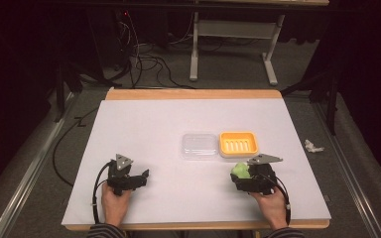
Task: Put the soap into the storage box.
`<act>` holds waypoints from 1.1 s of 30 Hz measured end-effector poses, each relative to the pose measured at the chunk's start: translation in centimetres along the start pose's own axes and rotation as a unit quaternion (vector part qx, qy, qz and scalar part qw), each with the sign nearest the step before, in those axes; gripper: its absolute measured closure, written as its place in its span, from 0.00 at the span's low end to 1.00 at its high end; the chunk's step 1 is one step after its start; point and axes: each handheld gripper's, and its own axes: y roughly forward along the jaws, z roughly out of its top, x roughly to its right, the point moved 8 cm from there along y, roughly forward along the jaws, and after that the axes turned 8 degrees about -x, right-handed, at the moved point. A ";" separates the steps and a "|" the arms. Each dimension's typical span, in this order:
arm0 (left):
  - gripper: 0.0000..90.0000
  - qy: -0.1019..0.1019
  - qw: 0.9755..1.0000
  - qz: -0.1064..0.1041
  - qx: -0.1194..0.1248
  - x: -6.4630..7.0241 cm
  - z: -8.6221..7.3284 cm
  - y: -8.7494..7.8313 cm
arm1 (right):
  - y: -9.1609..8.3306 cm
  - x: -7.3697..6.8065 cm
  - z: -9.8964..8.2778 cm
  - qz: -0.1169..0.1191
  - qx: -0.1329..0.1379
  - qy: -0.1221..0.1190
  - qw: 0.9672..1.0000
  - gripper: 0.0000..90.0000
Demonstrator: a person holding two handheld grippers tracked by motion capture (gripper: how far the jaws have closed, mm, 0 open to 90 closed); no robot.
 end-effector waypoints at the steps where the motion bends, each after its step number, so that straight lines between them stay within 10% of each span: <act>1: 0.18 0.001 1.000 0.000 -0.002 0.0 0.0 0.0 | -0.1 0.1 0.0 -0.001 0.000 0.001 1.000 0.30; 33: 0.18 0.002 1.000 0.001 -0.004 0.0 -0.1 0.0 | -2.0 3.0 2.5 -0.002 0.022 0.021 1.000 0.30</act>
